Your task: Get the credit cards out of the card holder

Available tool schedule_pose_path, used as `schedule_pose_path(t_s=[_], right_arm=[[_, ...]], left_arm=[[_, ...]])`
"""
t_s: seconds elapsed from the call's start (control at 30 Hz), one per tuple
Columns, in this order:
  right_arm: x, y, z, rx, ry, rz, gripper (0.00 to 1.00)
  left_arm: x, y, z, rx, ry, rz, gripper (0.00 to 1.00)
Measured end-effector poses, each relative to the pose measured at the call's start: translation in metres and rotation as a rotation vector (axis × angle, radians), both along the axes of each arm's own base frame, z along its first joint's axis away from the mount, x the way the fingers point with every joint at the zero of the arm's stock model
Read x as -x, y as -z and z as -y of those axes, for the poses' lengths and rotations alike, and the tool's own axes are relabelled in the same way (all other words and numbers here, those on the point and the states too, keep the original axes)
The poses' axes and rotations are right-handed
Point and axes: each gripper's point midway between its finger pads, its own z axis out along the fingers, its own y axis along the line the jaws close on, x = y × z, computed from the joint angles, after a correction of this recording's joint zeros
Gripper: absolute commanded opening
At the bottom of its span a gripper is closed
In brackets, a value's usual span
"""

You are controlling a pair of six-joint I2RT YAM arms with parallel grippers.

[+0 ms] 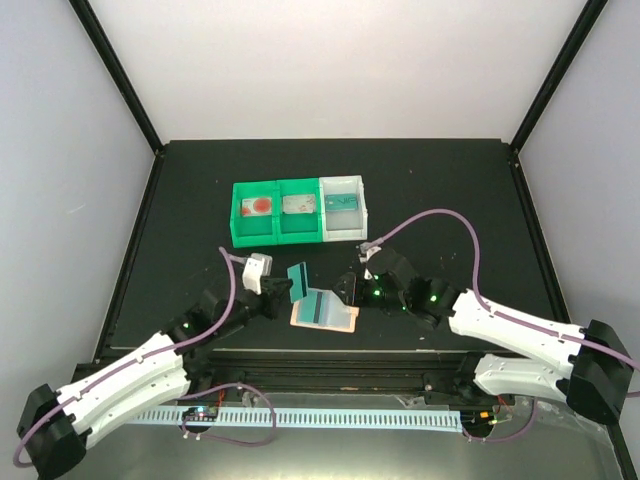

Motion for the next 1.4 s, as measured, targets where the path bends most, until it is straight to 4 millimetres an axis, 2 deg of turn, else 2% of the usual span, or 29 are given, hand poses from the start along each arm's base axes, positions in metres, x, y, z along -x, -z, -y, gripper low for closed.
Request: schedule_pose_path(t_s=[0.2, 0.67, 0.9, 1.0, 1.2, 1.4], right_arm=[[0.002, -0.017, -0.004, -0.057, 0.068, -0.109, 0.40], [0.020, -0.020, -0.014, -0.161, 0.113, -0.348, 0.40], [0.023, -0.021, -0.018, -0.187, 0.119, -0.393, 0.39], [0.023, -0.021, -0.021, -0.198, 0.116, -0.404, 0.39], [0.023, -0.021, -0.023, -0.214, 0.116, -0.416, 0.31], [0.024, -0.016, -0.022, -0.206, 0.117, -0.420, 0.17]], left_arm=[[0.012, 0.002, 0.015, -0.113, 0.074, 0.110, 0.02], [0.045, 0.000, 0.057, -0.336, 0.243, 0.408, 0.02], [0.052, -0.009, 0.067, -0.420, 0.248, 0.523, 0.01], [0.054, -0.007, 0.069, -0.467, 0.248, 0.555, 0.01], [0.057, -0.002, 0.073, -0.545, 0.244, 0.610, 0.02], [0.057, -0.005, 0.073, -0.583, 0.221, 0.643, 0.02]])
